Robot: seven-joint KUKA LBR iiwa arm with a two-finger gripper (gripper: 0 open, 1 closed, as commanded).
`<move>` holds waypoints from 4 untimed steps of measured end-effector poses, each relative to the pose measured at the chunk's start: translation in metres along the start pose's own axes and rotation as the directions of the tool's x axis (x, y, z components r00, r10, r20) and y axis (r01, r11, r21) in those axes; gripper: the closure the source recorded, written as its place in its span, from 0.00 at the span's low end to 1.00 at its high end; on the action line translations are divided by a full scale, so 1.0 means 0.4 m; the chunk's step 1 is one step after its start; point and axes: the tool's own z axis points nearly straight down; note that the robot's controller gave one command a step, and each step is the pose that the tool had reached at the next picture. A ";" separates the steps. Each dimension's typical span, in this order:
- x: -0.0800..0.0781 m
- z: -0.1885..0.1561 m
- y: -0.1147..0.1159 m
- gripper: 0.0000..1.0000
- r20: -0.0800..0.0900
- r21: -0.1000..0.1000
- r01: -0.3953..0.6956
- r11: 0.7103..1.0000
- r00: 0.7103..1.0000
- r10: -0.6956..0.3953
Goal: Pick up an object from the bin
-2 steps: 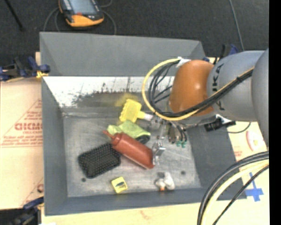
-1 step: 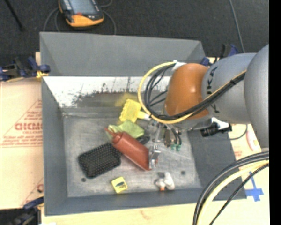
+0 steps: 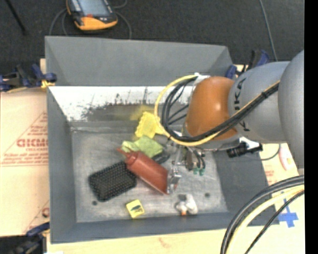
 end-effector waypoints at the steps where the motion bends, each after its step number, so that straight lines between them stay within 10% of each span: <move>1: -0.006 0.066 -0.003 0.00 0.011 -0.007 -0.208 0.978 0.978 0.208; 2: -0.006 0.072 -0.017 1.00 0.029 -0.009 -0.161 0.987 0.987 0.161; 4: -0.005 0.066 -0.017 1.00 0.026 -0.008 -0.160 0.987 0.987 0.160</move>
Offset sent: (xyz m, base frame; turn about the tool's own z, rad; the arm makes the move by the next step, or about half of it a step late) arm -0.0072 -0.0067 -0.0383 0.1626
